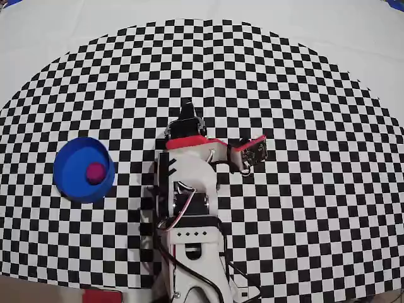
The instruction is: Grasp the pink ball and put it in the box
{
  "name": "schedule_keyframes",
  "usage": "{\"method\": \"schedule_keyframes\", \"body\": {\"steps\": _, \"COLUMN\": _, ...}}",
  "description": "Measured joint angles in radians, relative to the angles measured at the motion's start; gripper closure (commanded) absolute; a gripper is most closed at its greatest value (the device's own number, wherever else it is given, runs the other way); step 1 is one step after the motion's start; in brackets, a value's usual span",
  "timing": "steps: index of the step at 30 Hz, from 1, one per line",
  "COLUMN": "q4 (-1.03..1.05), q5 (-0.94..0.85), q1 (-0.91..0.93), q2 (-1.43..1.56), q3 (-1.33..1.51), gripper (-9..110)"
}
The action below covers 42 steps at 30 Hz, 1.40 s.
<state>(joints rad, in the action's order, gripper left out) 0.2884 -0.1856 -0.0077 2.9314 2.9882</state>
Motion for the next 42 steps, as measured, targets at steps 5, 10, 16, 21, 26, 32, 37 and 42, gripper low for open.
{"method": "schedule_keyframes", "body": {"steps": 5, "q4": 0.201, "q5": 0.132, "q1": 0.017, "q2": 0.095, "q3": 0.0, "gripper": 101}}
{"method": "schedule_keyframes", "body": {"steps": 10, "q4": 0.31, "q5": 0.175, "q1": 0.015, "q2": 0.166, "q3": 0.017, "gripper": 101}}
{"method": "schedule_keyframes", "body": {"steps": 16, "q4": 0.371, "q5": 0.178, "q1": 0.009, "q2": 0.233, "q3": 0.069, "gripper": 101}}
{"method": "schedule_keyframes", "body": {"steps": 21, "q4": 0.402, "q5": 0.178, "q1": 0.008, "q2": 0.293, "q3": 0.117, "gripper": 101}}
{"method": "schedule_keyframes", "body": {"steps": 26, "q4": 0.457, "q5": 0.178, "q1": 0.009, "q2": 0.301, "q3": 0.117, "gripper": 101}}
{"method": "schedule_keyframes", "body": {"steps": 32, "q4": 0.512, "q5": 0.178, "q1": 0.009, "q2": 0.302, "q3": 0.117, "gripper": 101}}
{"method": "schedule_keyframes", "body": {"steps": 37, "q4": 0.514, "q5": 0.178, "q1": 0.011, "q2": 0.302, "q3": 0.117, "gripper": 101}}
{"method": "schedule_keyframes", "body": {"steps": 42, "q4": 0.514, "q5": 0.178, "q1": 0.015, "q2": 0.302, "q3": 0.117, "gripper": 101}}
